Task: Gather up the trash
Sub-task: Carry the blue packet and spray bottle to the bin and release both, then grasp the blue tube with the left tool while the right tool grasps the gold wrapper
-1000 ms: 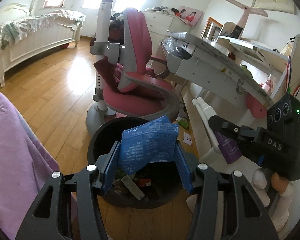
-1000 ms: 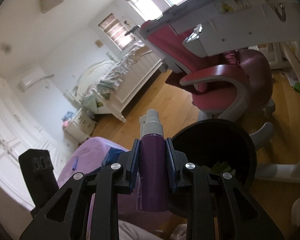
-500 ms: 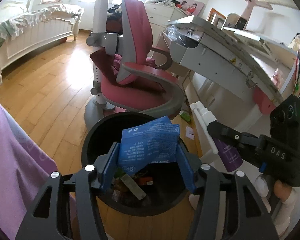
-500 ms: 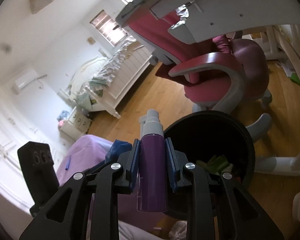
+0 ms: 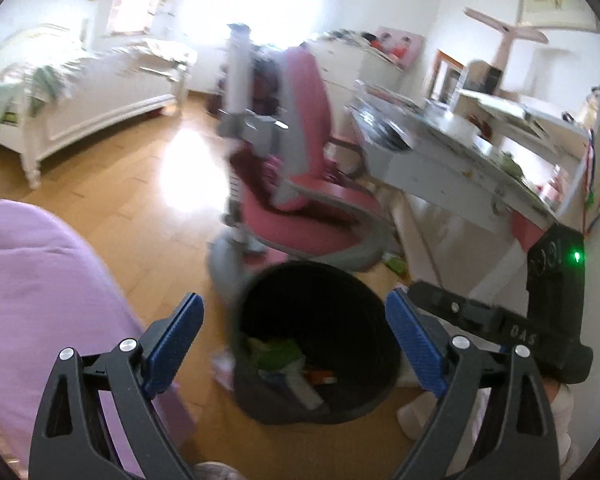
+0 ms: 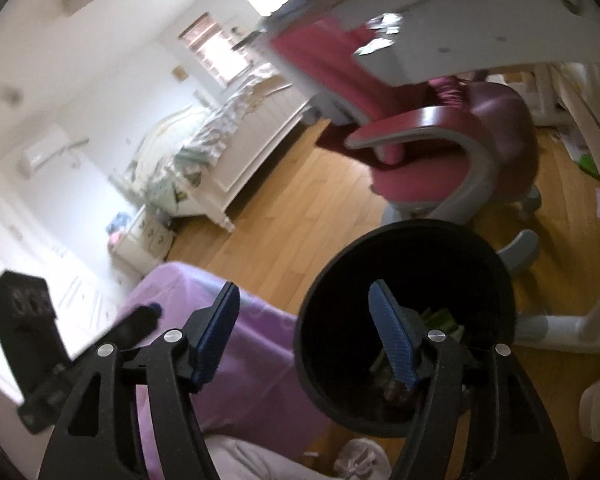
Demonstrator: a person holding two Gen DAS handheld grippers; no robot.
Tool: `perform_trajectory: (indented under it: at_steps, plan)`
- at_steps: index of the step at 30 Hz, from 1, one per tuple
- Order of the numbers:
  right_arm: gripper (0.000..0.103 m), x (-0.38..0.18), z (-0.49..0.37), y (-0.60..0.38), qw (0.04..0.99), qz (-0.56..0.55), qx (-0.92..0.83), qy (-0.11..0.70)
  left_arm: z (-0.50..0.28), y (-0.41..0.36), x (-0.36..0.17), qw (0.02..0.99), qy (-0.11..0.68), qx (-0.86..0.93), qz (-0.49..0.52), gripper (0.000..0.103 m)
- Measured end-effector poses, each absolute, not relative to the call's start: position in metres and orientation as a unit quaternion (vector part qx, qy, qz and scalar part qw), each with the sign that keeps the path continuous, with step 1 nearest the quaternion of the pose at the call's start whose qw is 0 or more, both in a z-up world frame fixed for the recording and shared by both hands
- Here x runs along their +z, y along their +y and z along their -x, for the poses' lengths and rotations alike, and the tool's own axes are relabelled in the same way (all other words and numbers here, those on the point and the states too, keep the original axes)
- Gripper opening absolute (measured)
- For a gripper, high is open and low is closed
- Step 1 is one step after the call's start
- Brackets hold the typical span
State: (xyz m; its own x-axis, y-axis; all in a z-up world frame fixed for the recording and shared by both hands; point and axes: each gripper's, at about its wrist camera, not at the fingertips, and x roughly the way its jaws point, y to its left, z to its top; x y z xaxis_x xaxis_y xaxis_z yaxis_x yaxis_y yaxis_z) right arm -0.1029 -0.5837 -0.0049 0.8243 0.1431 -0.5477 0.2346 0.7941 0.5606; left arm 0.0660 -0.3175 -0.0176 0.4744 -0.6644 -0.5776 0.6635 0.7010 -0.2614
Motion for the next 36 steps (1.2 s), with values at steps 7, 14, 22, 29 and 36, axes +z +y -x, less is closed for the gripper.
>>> perform_trajectory:
  at_steps: [7, 14, 22, 29, 36]
  plan:
    - [0.071, 0.009, 0.066, -0.499, 0.909, -0.24, 0.058, 0.337, -0.105, -0.189, -0.009, 0.91, 0.329, -0.25, 0.045, 0.092]
    - [0.072, 0.016, 0.017, -0.385, 0.897, -0.171, 0.159, 0.375, -0.15, -0.072, -0.021, 0.928, 0.342, -0.124, 0.082, 0.091]
    - [0.072, 0.01, -0.033, -0.268, 0.87, -0.092, 0.249, 0.417, -0.219, -0.03, -0.06, 0.919, 0.383, -0.067, 0.059, 0.087]
    - [0.049, -0.014, -0.056, -0.212, 0.856, -0.013, 0.247, 0.454, -0.266, -0.031, -0.078, 0.903, 0.425, -0.059, 0.018, 0.053]
    - [0.021, -0.03, -0.066, -0.204, 0.853, 0.035, 0.228, 0.469, -0.268, -0.027, -0.074, 0.902, 0.431, -0.035, -0.024, 0.013]
